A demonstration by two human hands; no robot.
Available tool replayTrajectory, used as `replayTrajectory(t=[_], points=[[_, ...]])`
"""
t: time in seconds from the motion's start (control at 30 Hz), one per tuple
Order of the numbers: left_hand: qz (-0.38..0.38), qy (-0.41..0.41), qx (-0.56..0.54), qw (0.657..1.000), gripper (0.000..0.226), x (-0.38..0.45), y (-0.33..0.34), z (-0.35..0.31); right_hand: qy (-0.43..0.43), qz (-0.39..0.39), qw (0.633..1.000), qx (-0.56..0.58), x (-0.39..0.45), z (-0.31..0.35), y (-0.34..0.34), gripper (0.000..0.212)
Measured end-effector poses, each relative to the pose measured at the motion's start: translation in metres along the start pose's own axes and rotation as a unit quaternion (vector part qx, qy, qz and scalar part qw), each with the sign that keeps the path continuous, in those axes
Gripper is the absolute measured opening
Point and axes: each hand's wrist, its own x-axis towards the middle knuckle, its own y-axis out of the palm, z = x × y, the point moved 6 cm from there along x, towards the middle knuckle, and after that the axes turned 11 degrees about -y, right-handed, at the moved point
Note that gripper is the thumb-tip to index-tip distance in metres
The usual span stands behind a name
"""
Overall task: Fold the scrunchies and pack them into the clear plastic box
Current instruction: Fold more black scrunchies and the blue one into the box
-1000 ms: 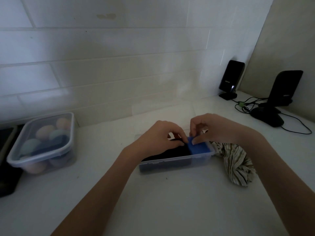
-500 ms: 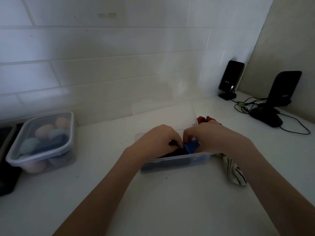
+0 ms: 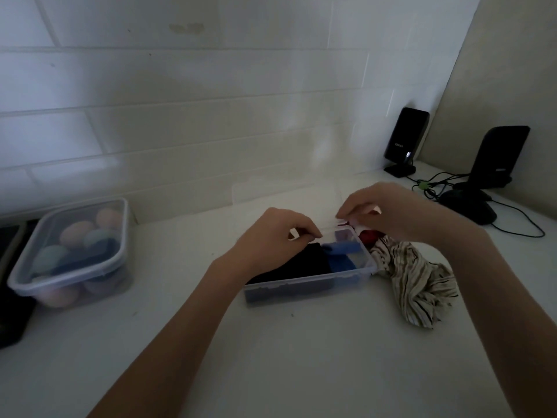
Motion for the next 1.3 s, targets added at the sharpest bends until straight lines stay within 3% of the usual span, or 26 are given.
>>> replayTrajectory(t=[0.13, 0.33, 0.43, 0.63, 0.87, 0.97, 1.03, 1.3], points=[[-0.003, -0.011, -0.003, 1.0, 0.015, 0.0, -0.001, 0.002, 0.043, -0.051, 0.998, 0.012, -0.005, -0.018, -0.011, 0.017], [0.009, -0.022, 0.01, 1.0, 0.016, 0.0, 0.001, 0.003, 0.029, -0.024, 0.995, 0.087, -0.007, -0.011, -0.008, 0.019], [0.023, -0.018, 0.027, 0.999, 0.019, -0.001, 0.003, 0.002, -0.005, 0.036, 0.994, 0.1, -0.004, 0.009, 0.005, 0.02], [0.044, -0.021, 0.048, 0.998, 0.022, -0.002, 0.006, 0.001, 0.013, 0.174, 0.984, 0.032, 0.003, 0.018, 0.05, 0.019], [0.086, 0.021, 0.147, 0.985, 0.021, -0.005, 0.02, -0.008, 0.04, 0.171, 0.983, -0.057, 0.008, 0.012, 0.057, 0.018], [0.106, 0.022, 0.169, 0.98, 0.021, -0.005, 0.023, -0.007, 0.042, 0.167, 0.975, -0.142, 0.007, 0.01, 0.06, 0.042], [0.106, 0.022, 0.165, 0.98, 0.022, -0.005, 0.023, -0.007, 0.036, 0.19, 0.966, -0.172, 0.008, 0.012, 0.062, 0.041], [0.11, 0.031, 0.225, 0.968, 0.022, -0.003, 0.03, -0.004, 0.054, 0.258, 0.952, -0.157, 0.01, 0.021, 0.061, 0.049]])
